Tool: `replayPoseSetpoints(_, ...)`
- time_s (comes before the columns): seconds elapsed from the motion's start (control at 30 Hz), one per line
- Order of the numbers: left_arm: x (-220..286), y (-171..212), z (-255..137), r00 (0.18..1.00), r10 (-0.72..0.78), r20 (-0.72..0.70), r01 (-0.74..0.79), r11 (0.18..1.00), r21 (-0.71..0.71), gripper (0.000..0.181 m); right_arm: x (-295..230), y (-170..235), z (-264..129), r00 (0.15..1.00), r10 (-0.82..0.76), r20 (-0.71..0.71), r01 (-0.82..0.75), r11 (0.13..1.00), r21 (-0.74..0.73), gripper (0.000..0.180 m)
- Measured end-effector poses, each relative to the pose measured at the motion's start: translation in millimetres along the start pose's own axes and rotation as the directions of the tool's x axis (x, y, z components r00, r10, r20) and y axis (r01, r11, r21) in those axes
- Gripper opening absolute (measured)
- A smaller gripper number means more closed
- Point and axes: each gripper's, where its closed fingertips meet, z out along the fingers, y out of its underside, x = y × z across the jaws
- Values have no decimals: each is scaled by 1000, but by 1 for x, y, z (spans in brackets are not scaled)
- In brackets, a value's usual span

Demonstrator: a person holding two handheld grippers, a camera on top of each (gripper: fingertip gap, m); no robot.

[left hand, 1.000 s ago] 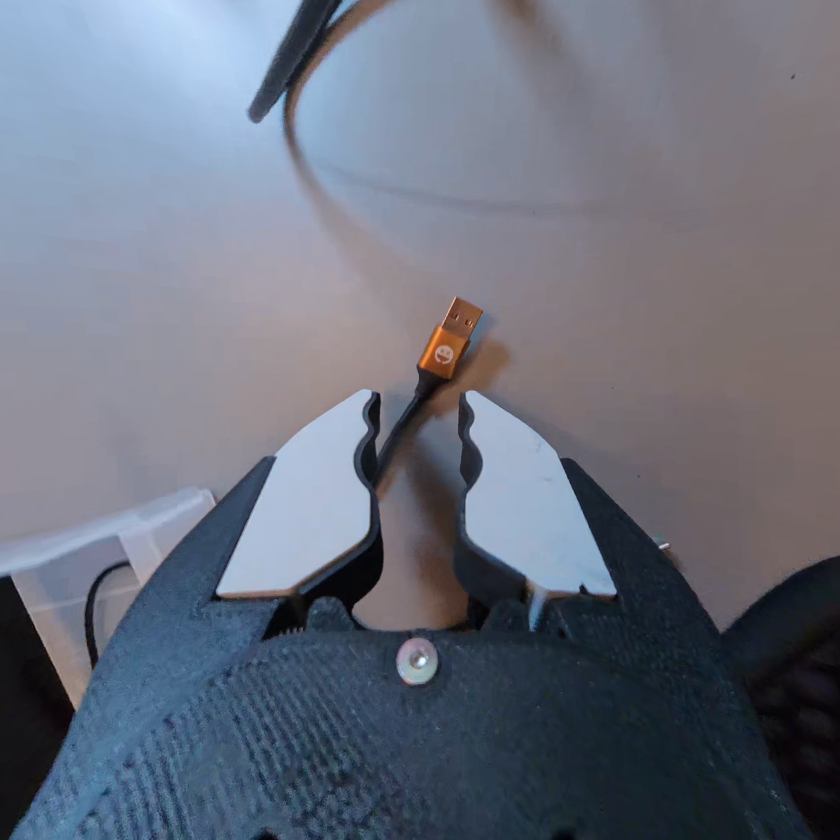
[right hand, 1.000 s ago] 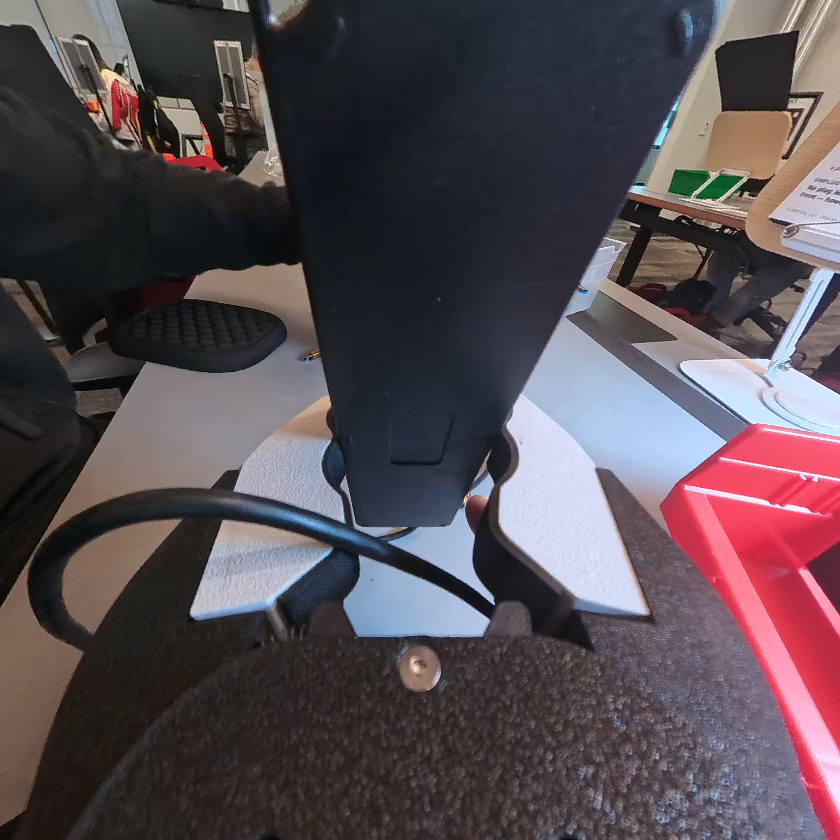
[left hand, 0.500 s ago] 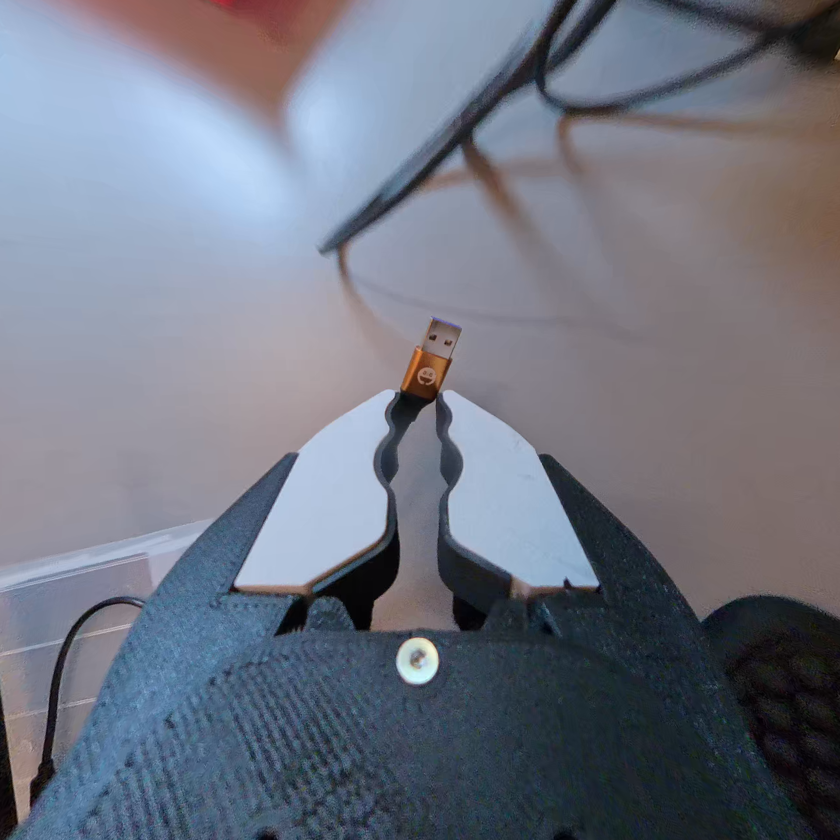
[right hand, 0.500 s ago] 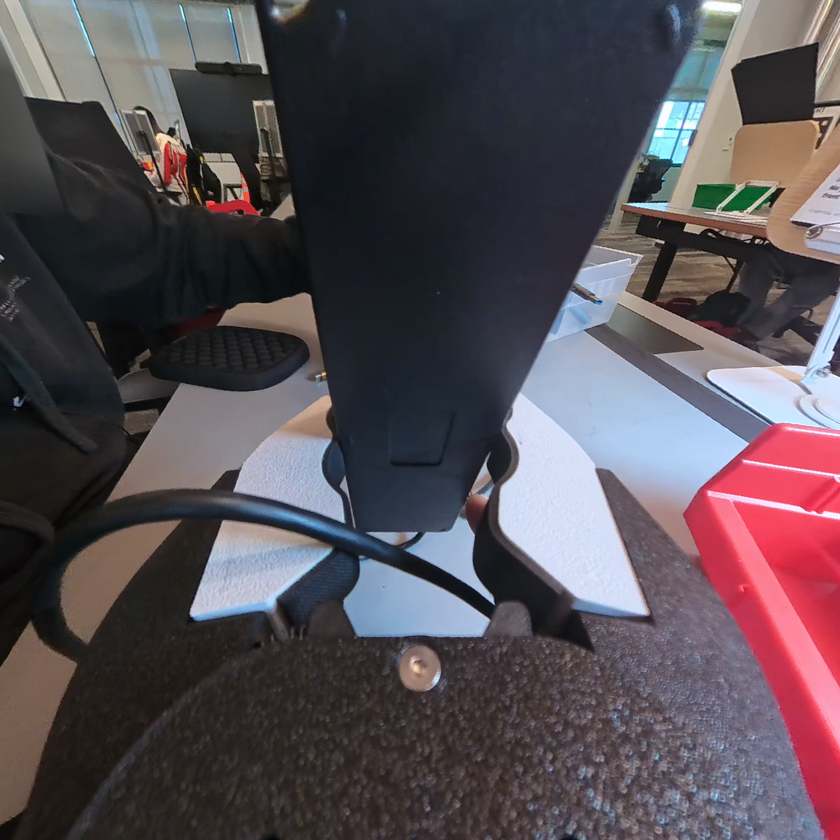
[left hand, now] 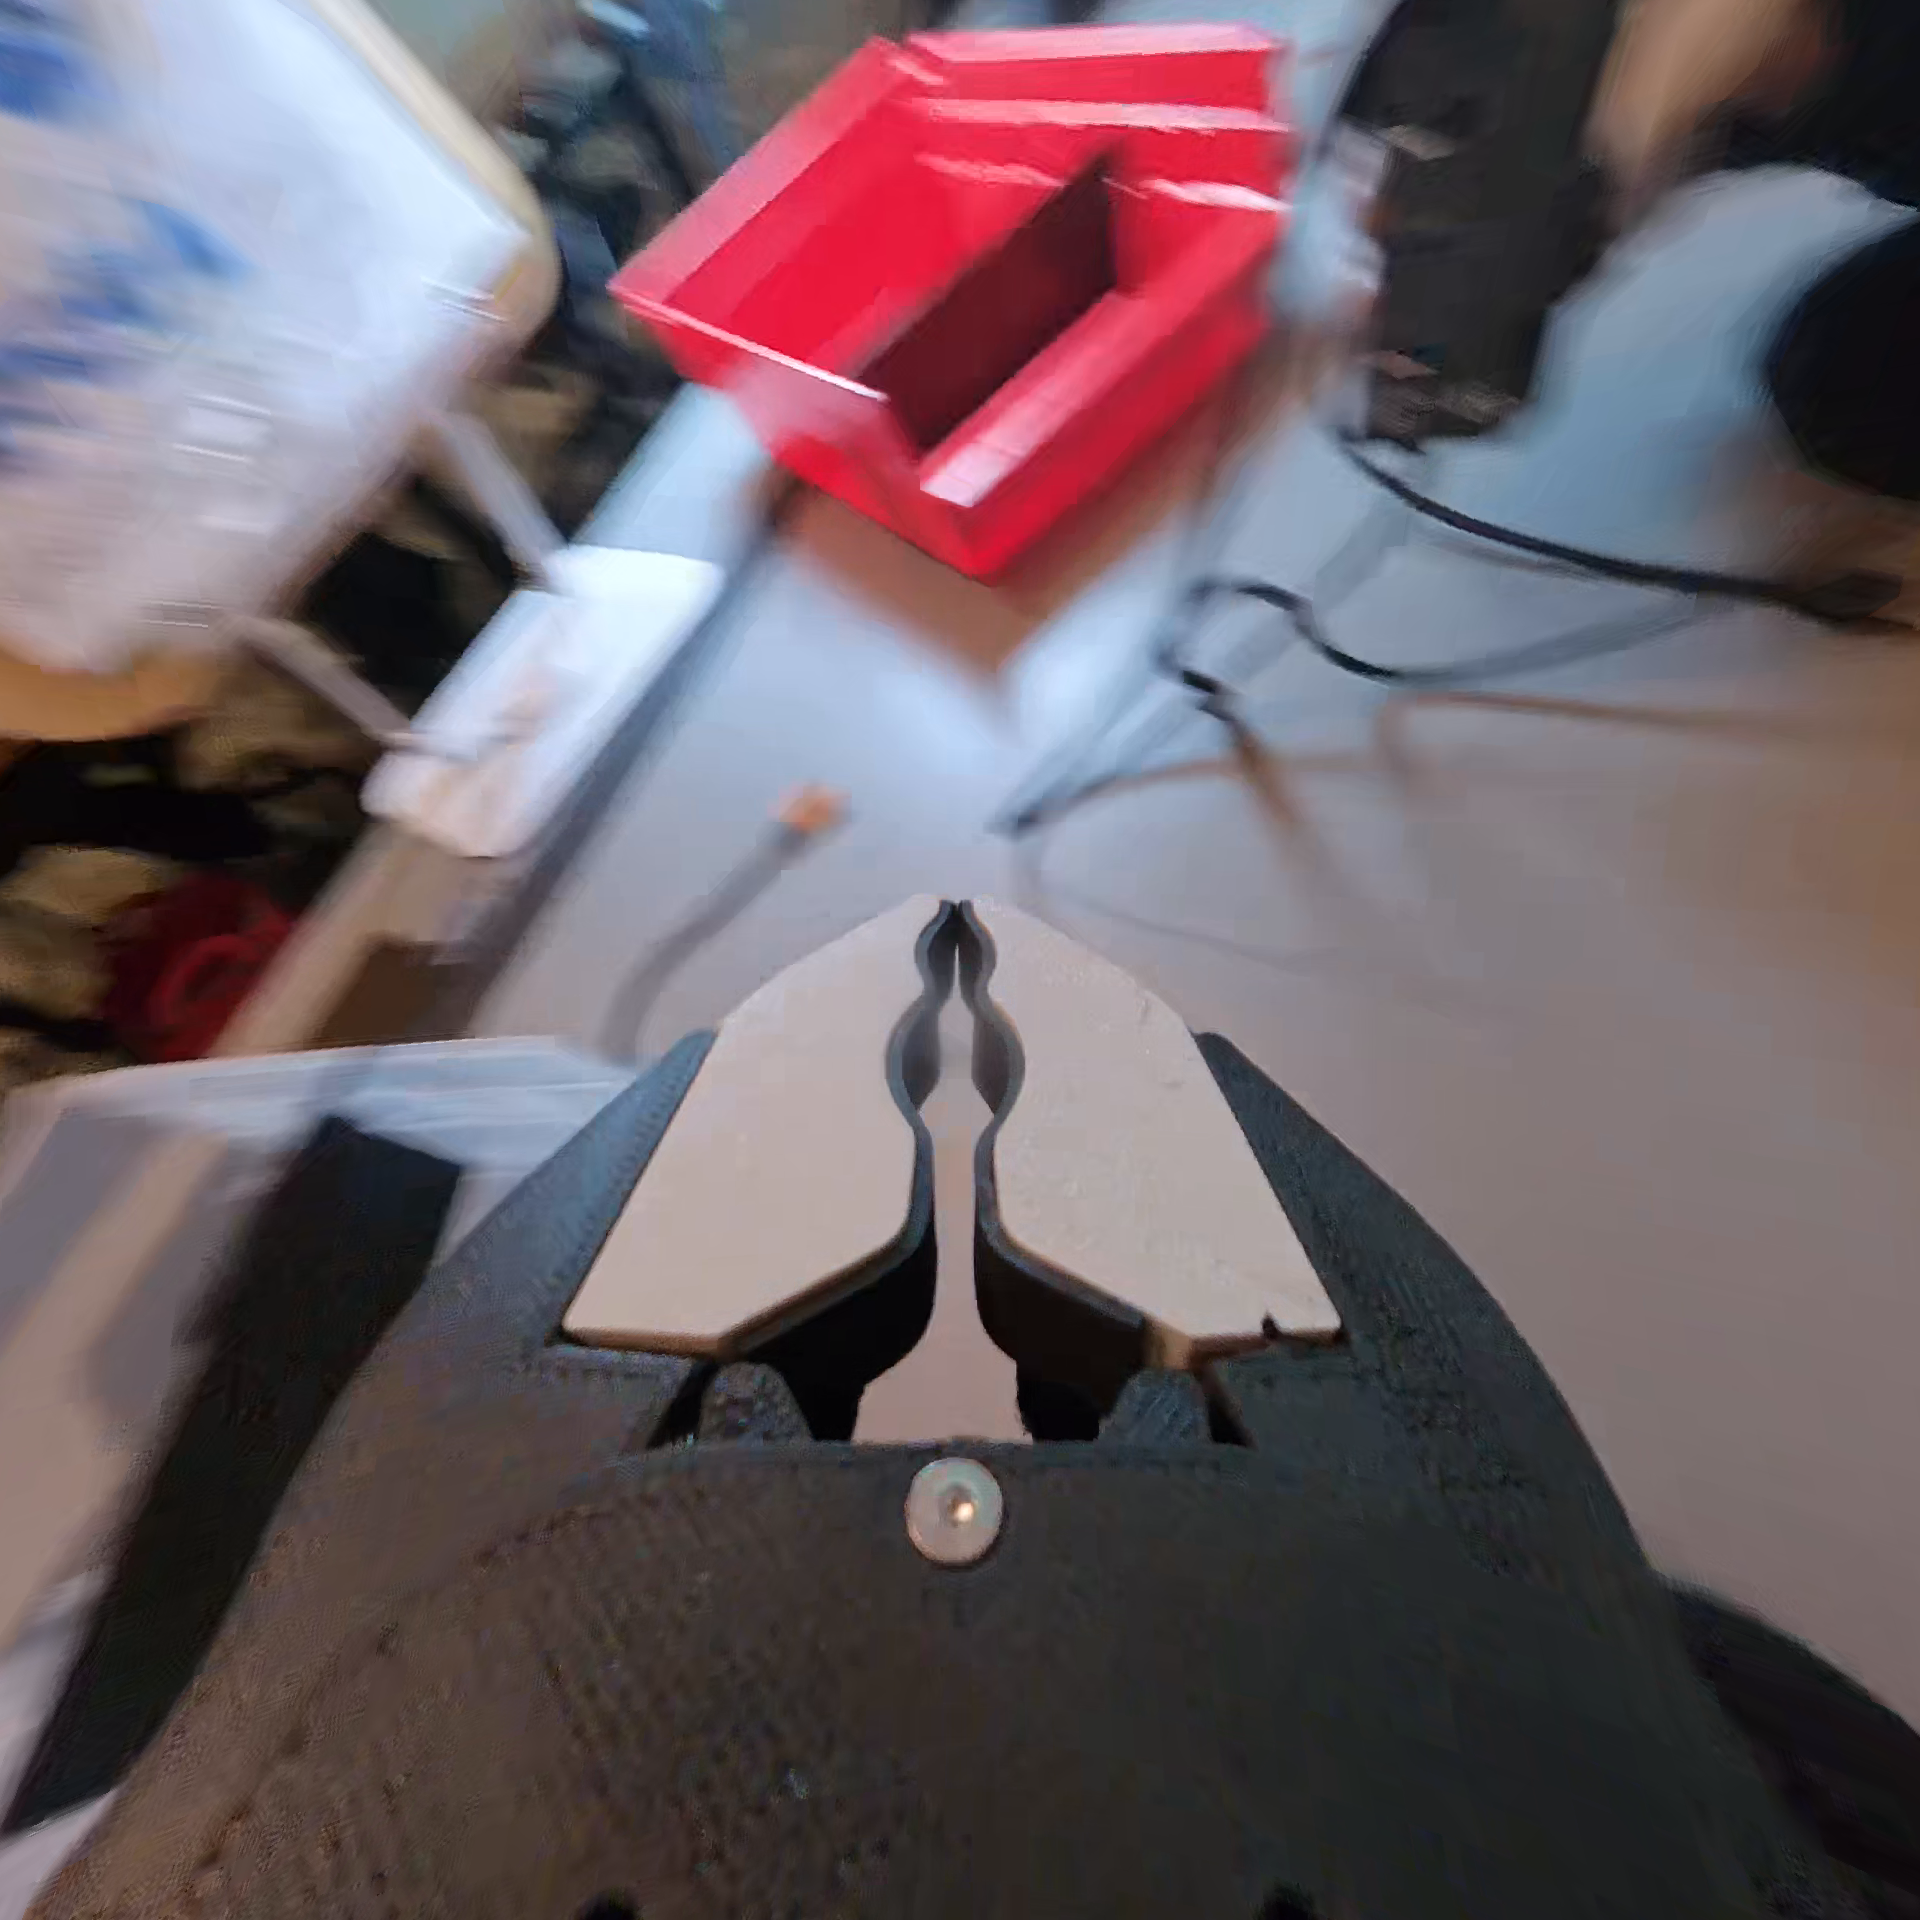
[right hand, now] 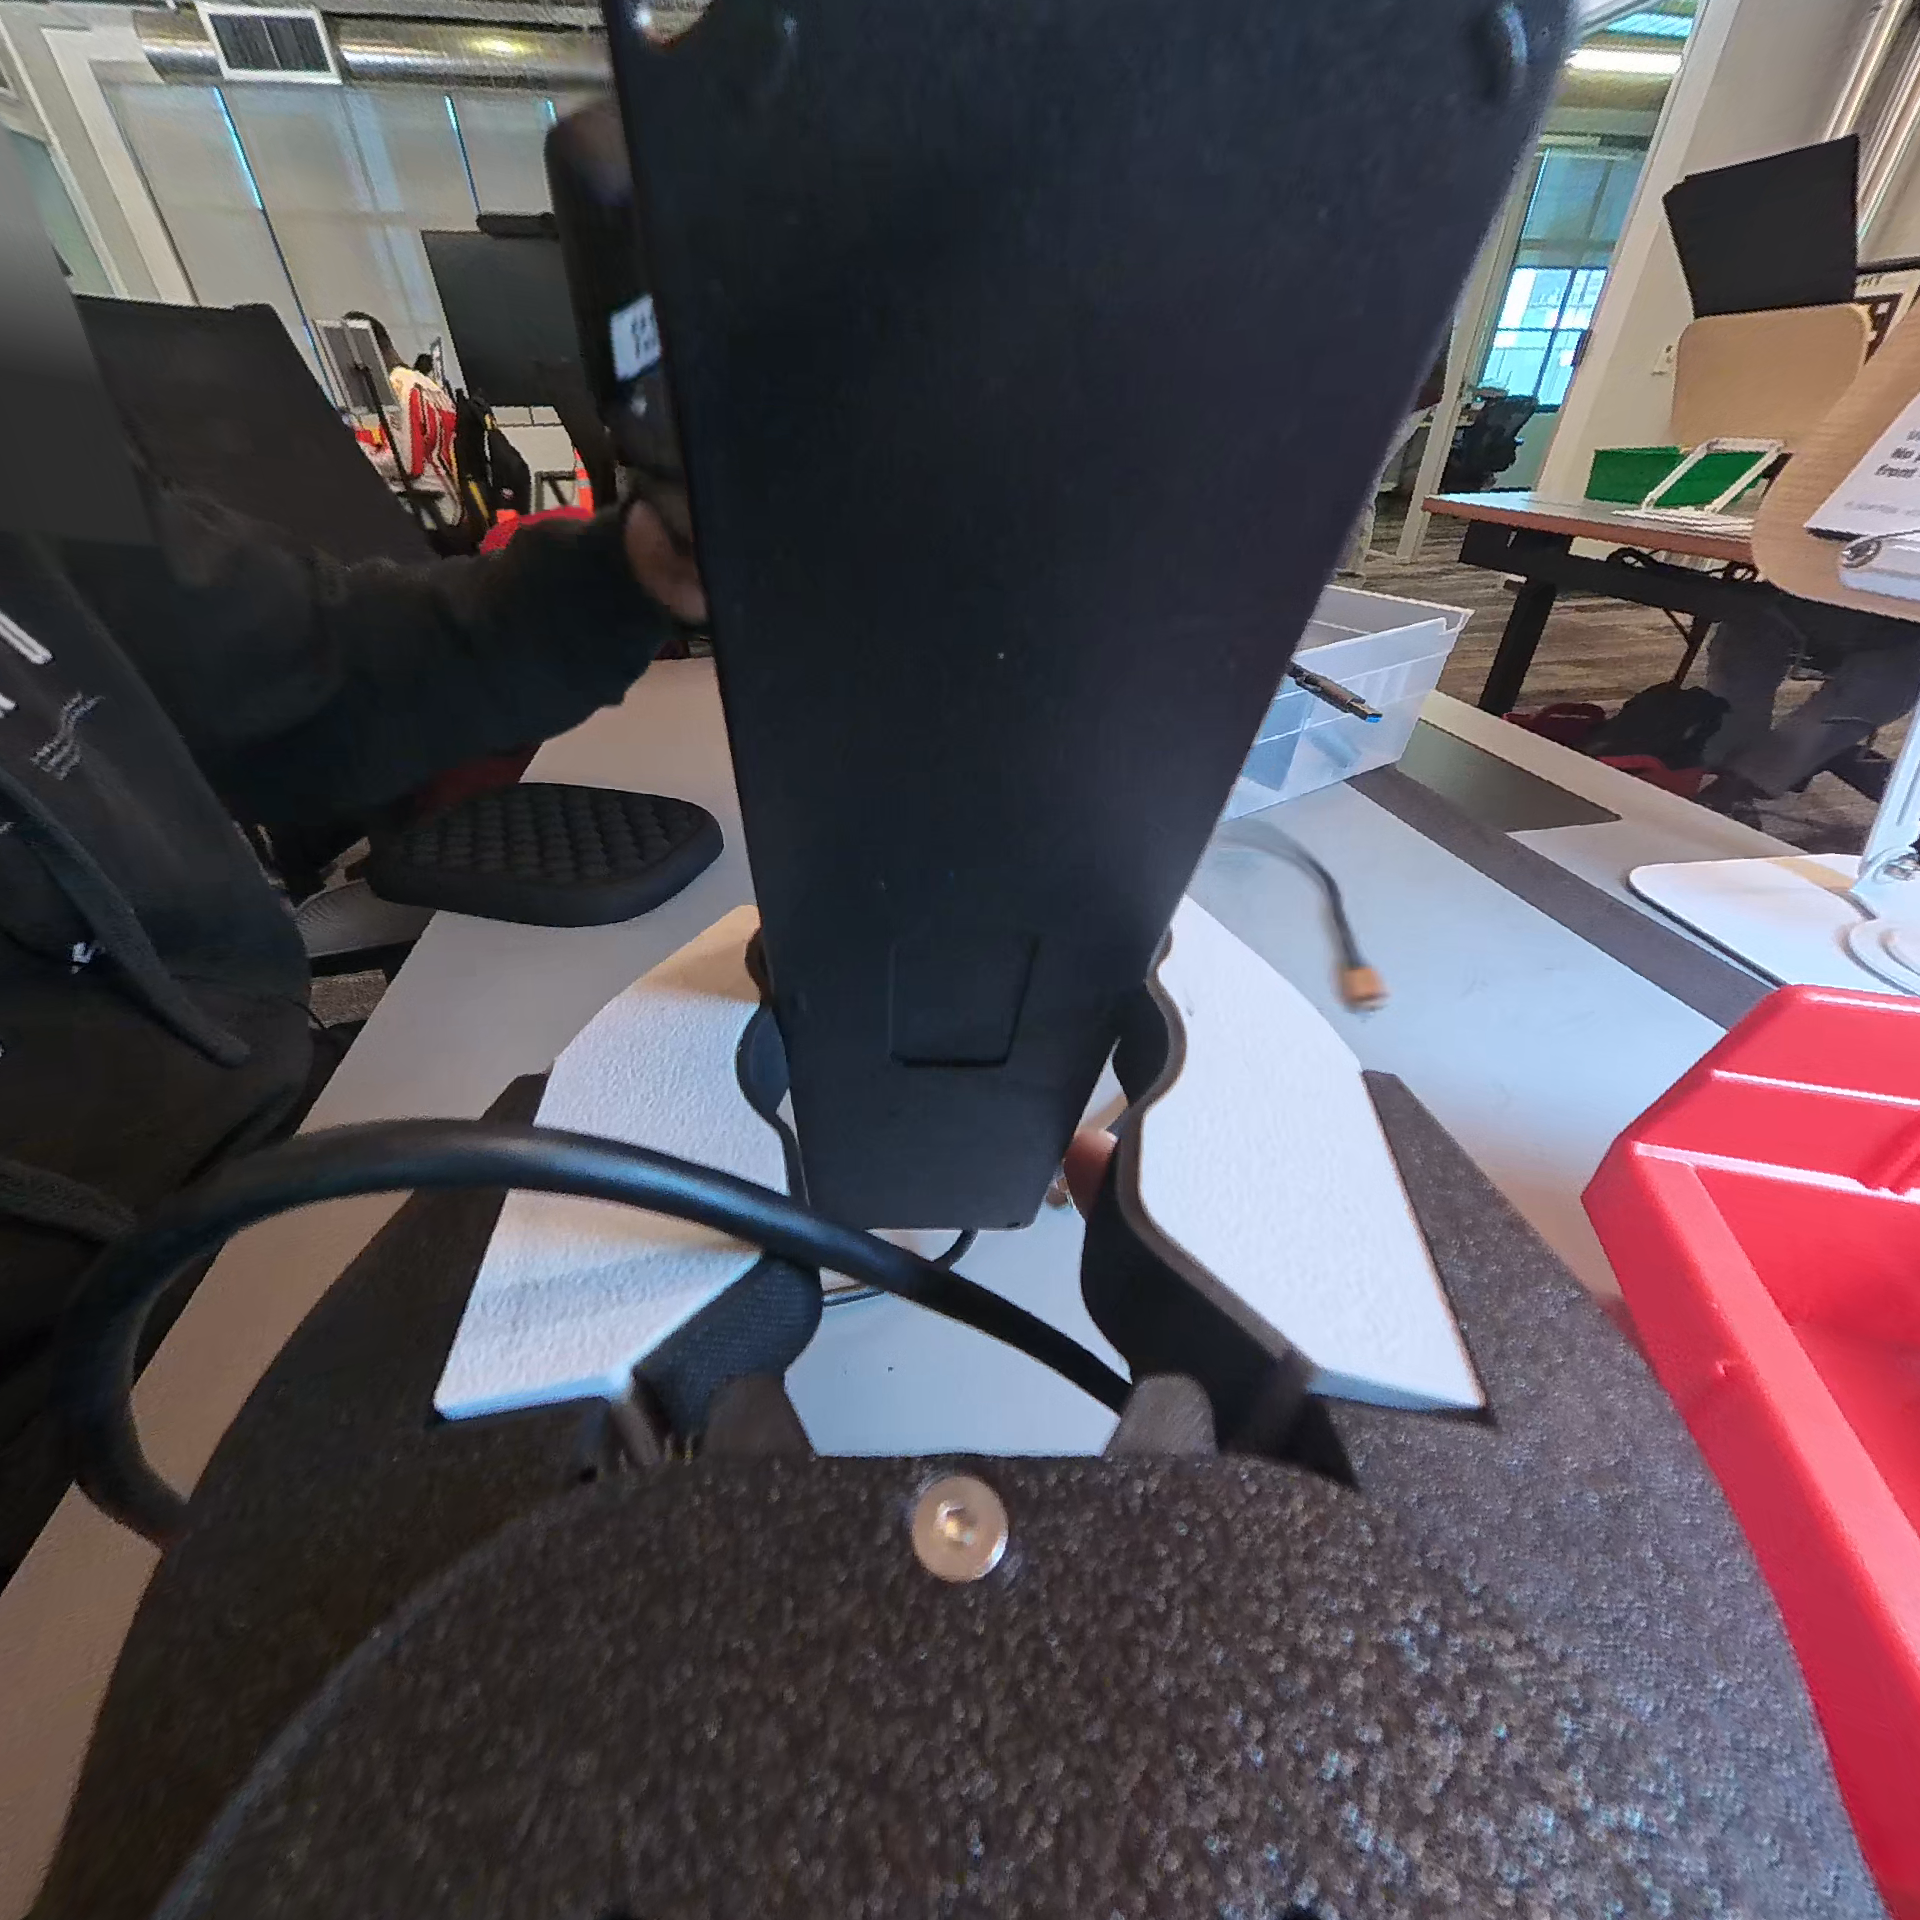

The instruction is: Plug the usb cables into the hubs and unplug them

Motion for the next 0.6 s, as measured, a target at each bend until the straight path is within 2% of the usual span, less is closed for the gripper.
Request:
replayPoseSetpoints(0.03,27,14,6,994,7,-107,-11,999,-38,0,0,0,0,1000,3,0,-3,1000,2,62)
replayPoseSetpoints(0.17,62,58,19,972,52,-229,-86,987,-138,0,1,-1,0,1000,11,0,-11,1000,11,62)
replayPoseSetpoints(0.37,22,84,49,954,162,-254,-238,923,-304,15,1,-2,0,1000,18,5,-18,1000,18,63)
replayPoseSetpoints(0.5,-11,73,87,900,331,-284,-425,810,-404,23,1,-5,-3,1000,10,1,-10,1000,24,62)
replayPoseSetpoints(0.6,-37,67,115,820,450,-355,-572,671,-472,26,1,-6,-5,1000,11,5,-11,1000,29,62)
